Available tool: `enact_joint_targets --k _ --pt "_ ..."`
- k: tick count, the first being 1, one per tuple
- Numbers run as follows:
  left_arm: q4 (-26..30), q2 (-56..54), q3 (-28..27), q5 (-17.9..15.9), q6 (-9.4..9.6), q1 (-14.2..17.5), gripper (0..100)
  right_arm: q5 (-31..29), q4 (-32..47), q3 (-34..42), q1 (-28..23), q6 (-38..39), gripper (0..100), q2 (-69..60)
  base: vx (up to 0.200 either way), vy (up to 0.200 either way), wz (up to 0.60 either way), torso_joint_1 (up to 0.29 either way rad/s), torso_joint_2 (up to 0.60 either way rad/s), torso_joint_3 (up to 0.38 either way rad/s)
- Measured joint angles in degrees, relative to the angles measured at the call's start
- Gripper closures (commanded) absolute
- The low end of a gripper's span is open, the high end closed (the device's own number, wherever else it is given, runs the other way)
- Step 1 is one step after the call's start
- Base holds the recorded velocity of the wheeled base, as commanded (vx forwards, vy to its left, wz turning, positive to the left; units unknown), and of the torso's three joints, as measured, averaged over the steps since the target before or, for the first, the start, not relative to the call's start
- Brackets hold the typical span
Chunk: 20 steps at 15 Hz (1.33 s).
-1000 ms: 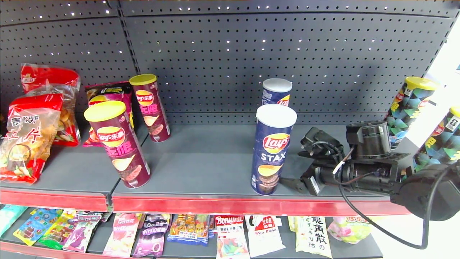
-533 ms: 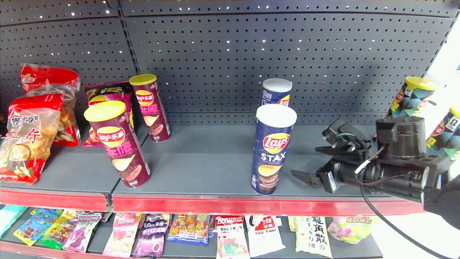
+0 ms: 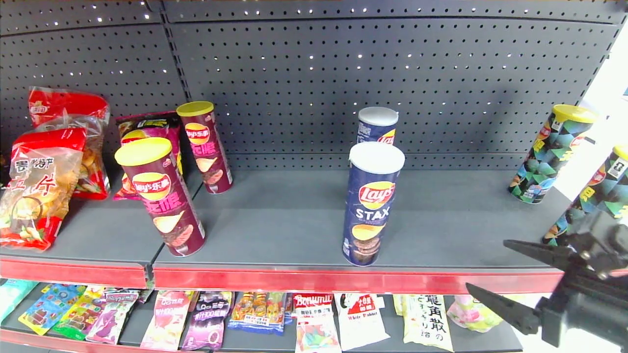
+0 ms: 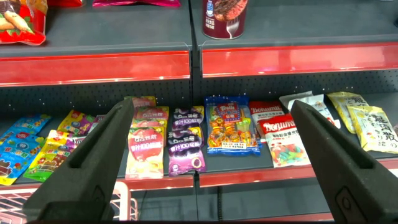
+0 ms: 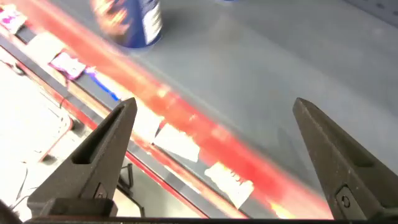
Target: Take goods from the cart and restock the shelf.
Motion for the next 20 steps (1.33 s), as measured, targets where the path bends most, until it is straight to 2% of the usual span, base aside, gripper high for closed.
enact_joint_targets --k 2,4,7,10,13,16,17,20 --pt "0.00 0.00 0.00 0.02 -0.01 0.00 0 2.33 0.16 5.86 -3.17 0.11 0 -8.92 0.000 0.000 0.00 0.000 0.00 0.000" --pt "0.00 0.00 0.00 0.02 -0.01 0.00 0 3.50 2.90 10.85 -9.42 0.48 0 -17.38 0.000 0.000 0.00 0.000 0.00 0.000" --pt "0.00 0.00 0.00 0.02 0.00 0.00 0 0.93 11.11 13.14 -15.98 1.38 0 -29.68 0.000 0.000 0.00 0.000 0.00 0.000" --pt "0.00 0.00 0.00 0.02 -0.01 0.00 0 -5.63 20.94 13.56 -18.38 2.72 0 -41.87 0.000 0.000 0.00 0.000 0.00 0.000" --pt "0.00 0.00 0.00 0.00 -0.01 0.00 0 -8.68 27.01 13.42 -21.25 6.74 0 -53.55 0.000 0.000 0.00 0.000 0.00 0.000" --pt "0.00 0.00 0.00 0.00 -0.01 0.00 0 -10.06 28.06 13.31 -22.32 15.04 0 -58.30 0.000 0.000 0.00 0.000 0.00 0.000" --pt "0.00 0.00 0.00 0.00 -0.01 0.00 0 -10.20 27.94 13.23 -22.43 15.32 0 -59.01 0.000 0.000 0.00 0.000 0.00 0.000" --pt "0.00 0.00 0.00 0.00 0.00 0.00 0 -9.26 27.45 13.36 -22.02 9.69 0 -60.39 0.000 0.000 0.00 0.000 0.00 0.000"
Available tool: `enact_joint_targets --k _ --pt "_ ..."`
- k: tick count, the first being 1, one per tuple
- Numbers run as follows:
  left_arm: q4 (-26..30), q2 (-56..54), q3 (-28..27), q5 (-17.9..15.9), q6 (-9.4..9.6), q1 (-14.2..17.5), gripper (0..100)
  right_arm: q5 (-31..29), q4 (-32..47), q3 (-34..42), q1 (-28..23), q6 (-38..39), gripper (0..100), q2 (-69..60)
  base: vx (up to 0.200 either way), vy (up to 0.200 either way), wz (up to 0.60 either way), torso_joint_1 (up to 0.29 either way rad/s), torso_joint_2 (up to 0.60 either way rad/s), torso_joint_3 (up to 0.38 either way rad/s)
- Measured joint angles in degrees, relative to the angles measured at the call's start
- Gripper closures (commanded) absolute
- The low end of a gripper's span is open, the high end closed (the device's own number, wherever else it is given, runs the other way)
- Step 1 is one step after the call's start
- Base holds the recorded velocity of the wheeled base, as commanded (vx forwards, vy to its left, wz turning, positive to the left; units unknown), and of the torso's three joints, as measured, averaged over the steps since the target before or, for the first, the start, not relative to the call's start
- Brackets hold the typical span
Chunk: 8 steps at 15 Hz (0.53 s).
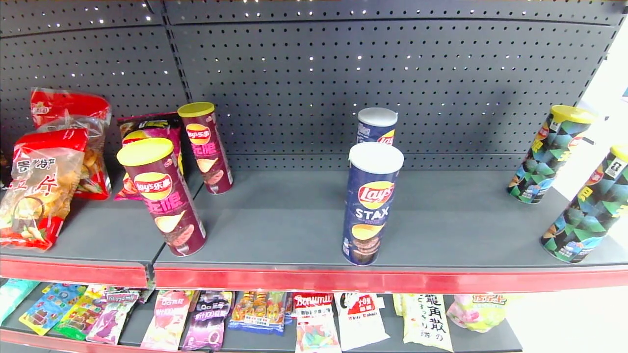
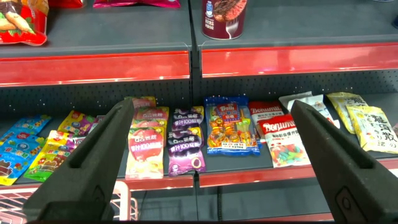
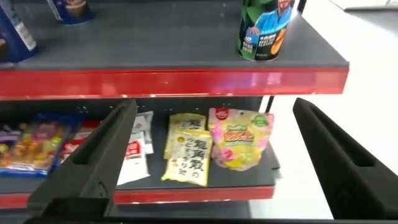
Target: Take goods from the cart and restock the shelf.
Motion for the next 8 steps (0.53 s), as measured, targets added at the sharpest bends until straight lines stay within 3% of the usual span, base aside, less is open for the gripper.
enact_joint_targets --k 2,3,6,8 --pt "-0.02 0.00 0.00 0.00 0.00 0.00 0 10.30 0.63 -0.05 1.29 -0.49 0 -1.68 0.000 0.000 0.00 0.000 0.00 0.000" --pt "0.00 0.00 0.00 0.00 0.00 0.00 0 12.68 1.15 -0.22 1.50 -0.51 0 -2.40 0.000 0.000 0.00 0.000 0.00 0.000" --pt "0.00 0.00 0.00 0.02 0.00 0.00 0 4.12 1.84 -0.46 1.76 -1.56 0 -3.44 0.000 0.000 0.00 0.000 0.00 0.000" --pt "0.00 0.00 0.00 0.02 0.00 0.00 0 2.07 1.17 -0.52 1.76 -2.18 0 -3.61 0.000 0.000 0.00 0.000 0.00 0.000"
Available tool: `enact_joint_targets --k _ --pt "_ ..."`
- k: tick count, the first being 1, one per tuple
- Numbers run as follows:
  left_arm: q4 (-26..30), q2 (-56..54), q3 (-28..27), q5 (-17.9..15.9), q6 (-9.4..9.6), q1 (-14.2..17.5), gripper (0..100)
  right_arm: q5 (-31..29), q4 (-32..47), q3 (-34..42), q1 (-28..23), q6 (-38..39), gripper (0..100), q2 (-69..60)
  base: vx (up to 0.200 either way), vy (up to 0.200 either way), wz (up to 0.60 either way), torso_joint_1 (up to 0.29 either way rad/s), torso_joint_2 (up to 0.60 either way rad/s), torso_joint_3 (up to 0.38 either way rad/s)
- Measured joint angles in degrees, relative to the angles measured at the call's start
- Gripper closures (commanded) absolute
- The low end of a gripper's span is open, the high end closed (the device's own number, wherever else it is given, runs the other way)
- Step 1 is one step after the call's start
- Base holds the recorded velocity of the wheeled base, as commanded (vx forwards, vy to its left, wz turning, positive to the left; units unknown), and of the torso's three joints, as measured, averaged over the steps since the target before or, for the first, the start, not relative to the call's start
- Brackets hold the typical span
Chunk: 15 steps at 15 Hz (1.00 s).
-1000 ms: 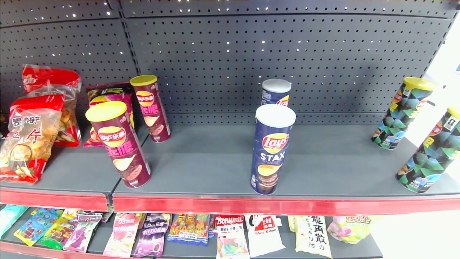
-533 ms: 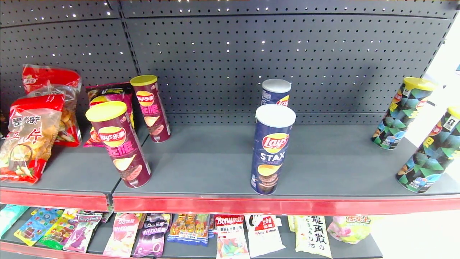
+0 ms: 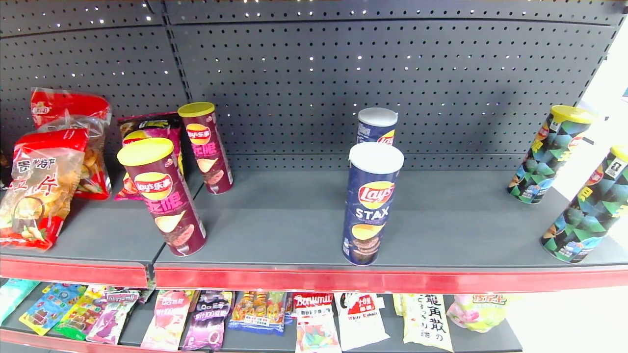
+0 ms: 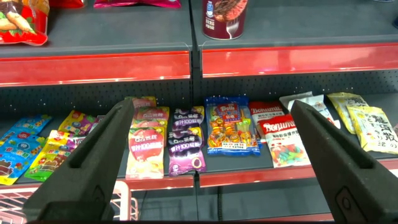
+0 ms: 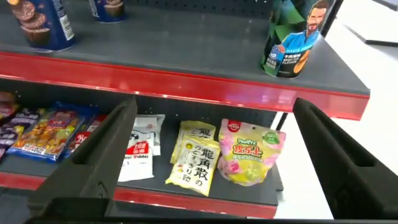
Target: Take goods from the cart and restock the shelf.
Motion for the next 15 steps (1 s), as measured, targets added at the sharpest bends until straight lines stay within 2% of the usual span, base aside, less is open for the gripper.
enact_joint_targets --k 1,3,5,6,8,15 --pt "0.00 0.00 0.00 0.00 0.00 0.00 0 -2.22 -1.63 0.39 0.00 -0.23 0 -0.04 0.000 0.000 0.00 0.000 0.00 0.000" --pt "0.00 0.00 0.00 -0.02 -0.01 0.00 0 -2.18 -1.85 0.76 0.00 0.22 0 -0.13 0.000 0.000 0.00 0.000 0.00 0.000" --pt "0.00 0.00 0.00 -0.02 -0.01 0.00 0 3.63 -1.72 0.85 0.06 0.44 0 -0.09 0.000 0.000 0.00 0.000 0.00 0.000" --pt "0.00 0.00 0.00 -0.02 -0.01 0.00 0 4.67 -0.57 0.91 0.06 1.89 0 -0.11 0.000 0.000 0.00 0.000 0.00 0.000" --pt "0.00 0.00 0.00 0.02 -0.01 0.00 0 2.13 1.54 0.96 0.05 3.34 0 -0.13 0.000 0.000 0.00 0.000 0.00 0.000" --pt "0.00 0.00 0.00 -0.02 -0.01 0.00 0 -1.67 1.78 0.96 0.02 6.88 0 -0.13 0.000 0.000 0.00 0.000 0.00 0.000"
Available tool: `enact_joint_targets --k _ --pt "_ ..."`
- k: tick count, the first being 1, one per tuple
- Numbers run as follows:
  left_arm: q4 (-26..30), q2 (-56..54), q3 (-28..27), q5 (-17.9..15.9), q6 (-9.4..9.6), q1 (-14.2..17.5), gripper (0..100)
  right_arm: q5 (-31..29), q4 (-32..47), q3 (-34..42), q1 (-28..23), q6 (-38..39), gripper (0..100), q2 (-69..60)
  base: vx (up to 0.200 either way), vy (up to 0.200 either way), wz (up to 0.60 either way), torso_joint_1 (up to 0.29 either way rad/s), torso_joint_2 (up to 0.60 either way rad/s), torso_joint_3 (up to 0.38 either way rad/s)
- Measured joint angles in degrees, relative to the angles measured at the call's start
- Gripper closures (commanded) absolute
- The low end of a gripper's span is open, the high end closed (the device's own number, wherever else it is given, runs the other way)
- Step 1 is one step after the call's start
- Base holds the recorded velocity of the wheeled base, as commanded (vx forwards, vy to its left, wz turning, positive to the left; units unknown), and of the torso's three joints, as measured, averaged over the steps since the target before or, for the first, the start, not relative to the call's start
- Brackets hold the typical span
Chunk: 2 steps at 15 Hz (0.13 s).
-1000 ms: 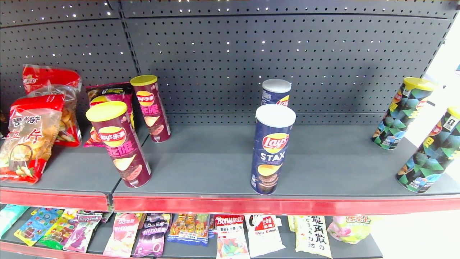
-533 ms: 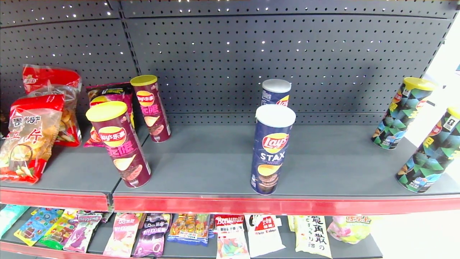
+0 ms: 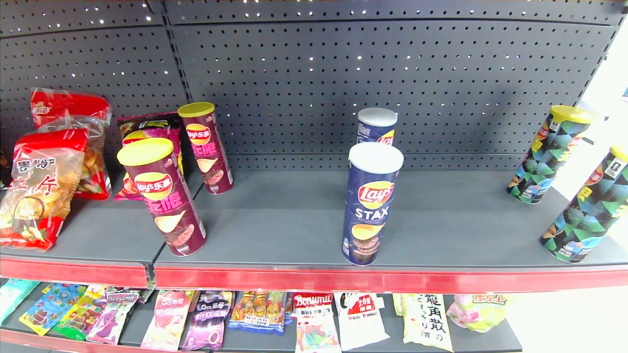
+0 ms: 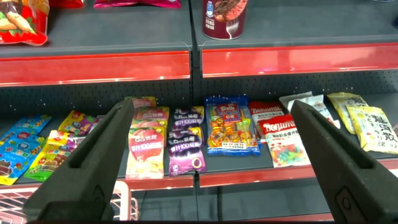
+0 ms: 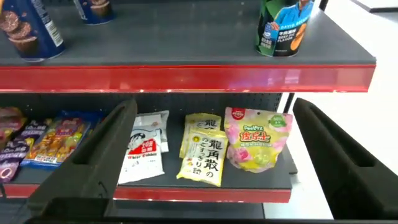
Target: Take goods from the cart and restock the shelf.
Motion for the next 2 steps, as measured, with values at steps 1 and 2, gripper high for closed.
enact_joint_targets --k 1,2 --pt "0.00 0.00 0.00 0.00 0.00 0.00 0 -0.04 0.01 0.00 0.00 -0.05 0 0.00 0.000 0.000 0.00 0.000 0.00 0.000" --pt "0.00 0.00 0.00 0.00 0.00 0.00 0 -0.09 0.01 0.00 0.00 -0.10 0 0.00 0.000 0.000 0.00 0.000 0.00 0.000"
